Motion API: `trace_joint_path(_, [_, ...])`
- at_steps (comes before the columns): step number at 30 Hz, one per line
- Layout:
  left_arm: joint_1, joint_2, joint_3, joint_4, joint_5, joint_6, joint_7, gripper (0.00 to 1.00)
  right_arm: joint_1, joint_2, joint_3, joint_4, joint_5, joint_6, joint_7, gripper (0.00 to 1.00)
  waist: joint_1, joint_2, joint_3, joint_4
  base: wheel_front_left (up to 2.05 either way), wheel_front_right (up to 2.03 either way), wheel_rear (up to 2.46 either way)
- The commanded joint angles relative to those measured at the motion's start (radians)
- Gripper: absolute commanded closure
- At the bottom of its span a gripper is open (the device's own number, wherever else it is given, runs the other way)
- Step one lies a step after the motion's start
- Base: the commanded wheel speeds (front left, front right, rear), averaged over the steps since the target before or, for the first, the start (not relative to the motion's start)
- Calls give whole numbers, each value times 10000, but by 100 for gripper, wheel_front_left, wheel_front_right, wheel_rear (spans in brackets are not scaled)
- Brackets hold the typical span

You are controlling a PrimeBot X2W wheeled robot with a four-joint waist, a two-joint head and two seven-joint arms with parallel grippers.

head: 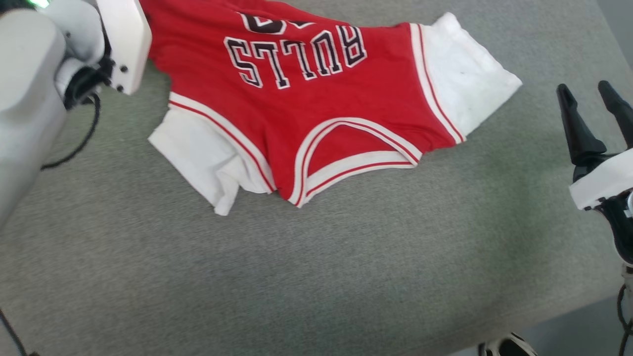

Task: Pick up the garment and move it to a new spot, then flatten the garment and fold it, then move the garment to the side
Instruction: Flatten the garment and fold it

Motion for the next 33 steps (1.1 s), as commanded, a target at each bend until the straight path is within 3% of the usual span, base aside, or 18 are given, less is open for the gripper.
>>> trace_joint_path(1, [243,73,-14,-155,-189,30,-26,0,105,-57,-96,-84,-37,1,48,0,0,0,-187,232,0,0,0])
trace_joint_path(6, [874,308,-34,-1152,-741,30,615,0,321,-44,-243,-234,-104,1,220,0,0,0,-556,797,0,0,0])
trace_joint_path(14, [1715,968,85,-2785,-2698,29,3145,0,499,88,-305,-502,-222,1,469,0,0,0,-761,1149,0,0,0])
trace_joint_path(27, [2447,614,211,-2262,-3362,23,3325,0,443,115,-344,-752,-175,1,573,0,0,0,-289,499,0,0,0])
trace_joint_path(28, [2632,550,137,-2203,-3408,23,3486,12,507,114,-393,-767,-174,1,566,0,0,0,-272,448,0,0,0])
trace_joint_path(29, [2684,529,148,-2194,-3492,23,3469,65,533,110,-406,-773,-174,1,565,0,0,0,-269,439,0,0,0])
trace_joint_path(30, [2711,528,193,-2157,-3593,23,3440,100,559,99,-430,-777,-175,1,565,0,0,0,-268,447,0,0,0])
trace_joint_path(33, [2663,647,203,-2089,-3570,21,3414,100,638,83,-566,-759,-228,1,570,0,0,0,-345,545,0,0,0])
